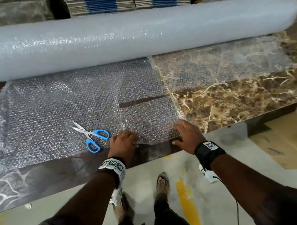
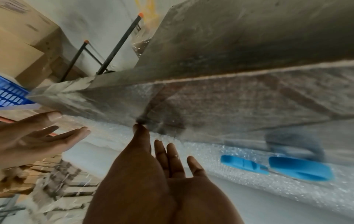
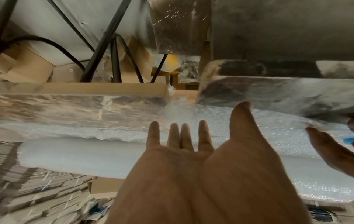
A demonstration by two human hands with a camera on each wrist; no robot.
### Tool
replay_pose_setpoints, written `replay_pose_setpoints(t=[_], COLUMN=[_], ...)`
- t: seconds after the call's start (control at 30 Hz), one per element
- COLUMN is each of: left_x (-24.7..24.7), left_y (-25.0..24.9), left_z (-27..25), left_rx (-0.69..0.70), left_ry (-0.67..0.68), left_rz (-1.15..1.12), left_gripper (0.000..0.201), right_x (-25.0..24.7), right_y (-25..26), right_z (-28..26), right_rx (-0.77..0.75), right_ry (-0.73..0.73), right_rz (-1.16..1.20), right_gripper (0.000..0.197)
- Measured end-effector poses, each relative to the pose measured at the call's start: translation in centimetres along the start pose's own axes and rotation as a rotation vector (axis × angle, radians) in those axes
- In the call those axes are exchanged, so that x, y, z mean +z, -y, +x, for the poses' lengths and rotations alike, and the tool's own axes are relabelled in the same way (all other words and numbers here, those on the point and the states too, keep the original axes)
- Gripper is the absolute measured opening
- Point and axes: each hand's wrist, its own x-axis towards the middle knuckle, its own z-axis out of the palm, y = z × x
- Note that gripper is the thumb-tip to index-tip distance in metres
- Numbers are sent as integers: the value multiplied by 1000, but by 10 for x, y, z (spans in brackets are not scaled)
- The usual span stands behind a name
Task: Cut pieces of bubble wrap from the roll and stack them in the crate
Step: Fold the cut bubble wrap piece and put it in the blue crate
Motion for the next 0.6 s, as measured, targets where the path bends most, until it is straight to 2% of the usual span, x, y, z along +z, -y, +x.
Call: replay_pose_setpoints(t=[0.07,0.17,0.37,0.43,0.5,0.57,0.6], left_x=[0,-2,-1,-1,0,1,2], left_y=[-2,-4,-17,-22,-26,-28,-27], left_z=[-2,-4,-6,-10,-15,-18,-20], left_rx=[-28,-79,-168,-157,-131,-101,-88], left_ry=[-2,-11,-65,-113,-166,-190,-191], left_rz=[16,5,-165,-237,-292,-267,-256], left_gripper=[22,23,16,22,31,29,25], right_x=[-6,-14,-22,-21,-20,-19,-19], right_y=[-12,-25,-30,-26,-26,-30,-33], right_z=[4,9,18,18,21,24,26], right_rx=[-38,-137,-355,-386,-418,-474,-496], right_ry=[-3,-12,36,35,5,-59,-92], right_rz=[-18,-60,-95,-72,1,75,115], right_gripper=[70,70,87,76,50,24,18])
